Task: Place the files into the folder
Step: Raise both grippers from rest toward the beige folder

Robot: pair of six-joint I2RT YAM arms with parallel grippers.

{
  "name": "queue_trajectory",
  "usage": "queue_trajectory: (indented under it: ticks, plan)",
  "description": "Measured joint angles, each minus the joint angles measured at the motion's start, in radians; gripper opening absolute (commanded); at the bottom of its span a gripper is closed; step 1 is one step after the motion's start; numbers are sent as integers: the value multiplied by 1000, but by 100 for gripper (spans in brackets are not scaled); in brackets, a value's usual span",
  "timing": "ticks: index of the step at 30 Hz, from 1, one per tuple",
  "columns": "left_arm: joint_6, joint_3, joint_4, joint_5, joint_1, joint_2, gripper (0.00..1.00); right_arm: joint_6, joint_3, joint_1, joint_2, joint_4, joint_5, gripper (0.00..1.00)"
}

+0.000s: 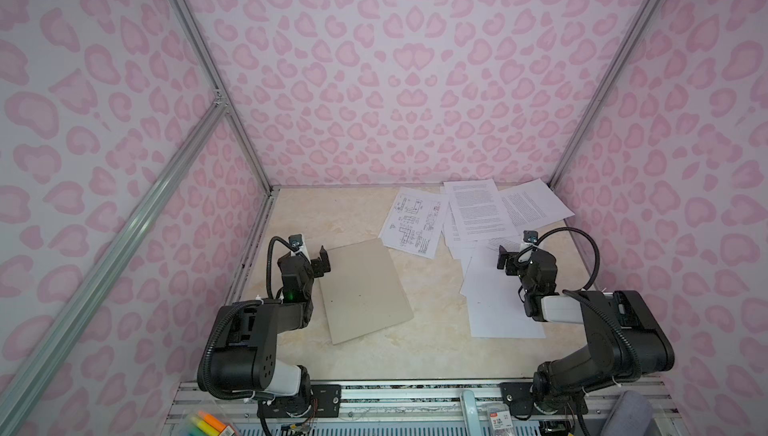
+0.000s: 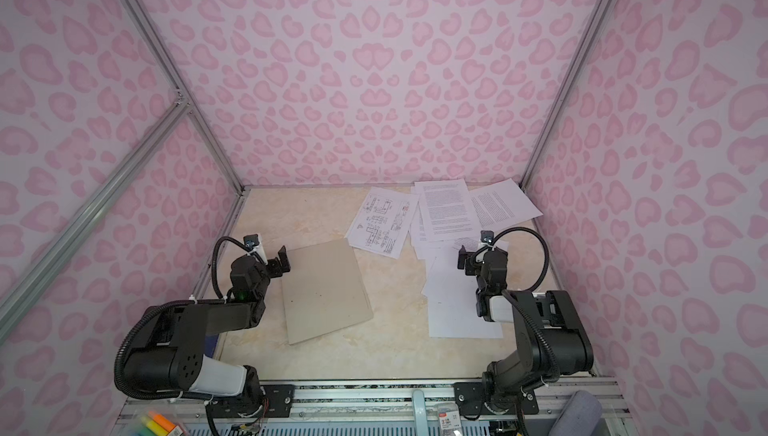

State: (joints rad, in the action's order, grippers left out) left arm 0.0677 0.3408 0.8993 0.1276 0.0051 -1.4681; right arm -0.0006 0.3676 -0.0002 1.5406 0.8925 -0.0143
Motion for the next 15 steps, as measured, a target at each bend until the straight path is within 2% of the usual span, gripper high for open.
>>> queue_trajectory:
  ticks: [15]
  plan:
    - [0,0,0,0,0,0,98,8,-1,-2,-4,0,14,100]
